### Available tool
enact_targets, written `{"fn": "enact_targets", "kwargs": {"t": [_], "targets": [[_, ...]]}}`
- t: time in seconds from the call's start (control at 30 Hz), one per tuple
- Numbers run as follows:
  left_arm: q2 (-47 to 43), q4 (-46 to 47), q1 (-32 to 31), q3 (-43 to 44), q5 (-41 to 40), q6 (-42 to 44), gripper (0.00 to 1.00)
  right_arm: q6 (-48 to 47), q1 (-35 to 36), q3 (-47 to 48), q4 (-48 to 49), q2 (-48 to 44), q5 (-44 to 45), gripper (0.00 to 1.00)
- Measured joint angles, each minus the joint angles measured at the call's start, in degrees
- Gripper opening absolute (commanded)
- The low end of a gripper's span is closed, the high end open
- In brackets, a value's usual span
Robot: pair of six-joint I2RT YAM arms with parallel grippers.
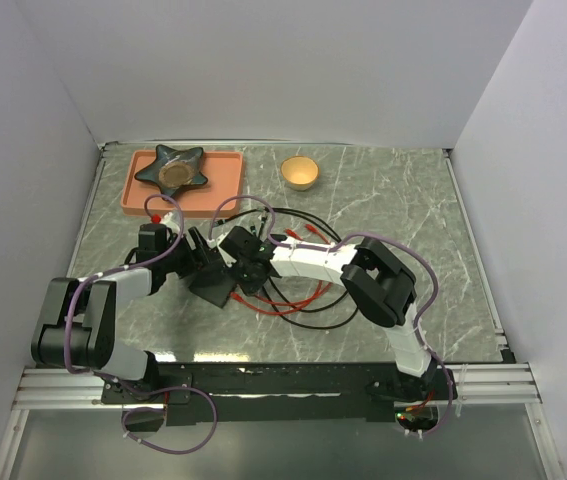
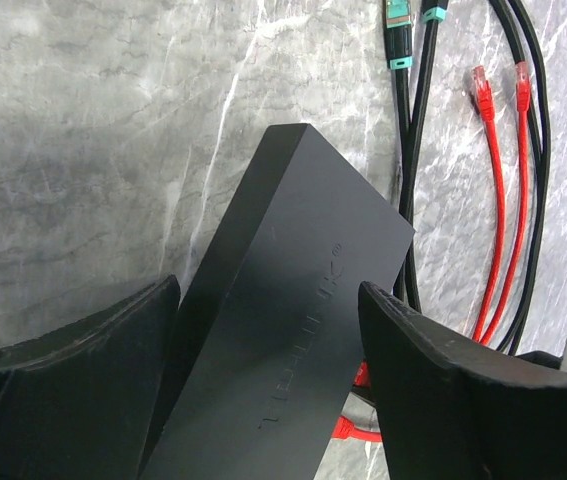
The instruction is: Insert the plug into the switch port
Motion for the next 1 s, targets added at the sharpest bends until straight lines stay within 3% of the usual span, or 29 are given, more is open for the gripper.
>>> {"fn": "enact_targets", "kwargs": {"t": [1.0], "targets": [[1.0, 1.0, -2.1, 0.5, -1.6, 0.6, 0.74, 0.2, 0.0, -0.2, 0.5, -0.8, -0.6, 0.0]]}}
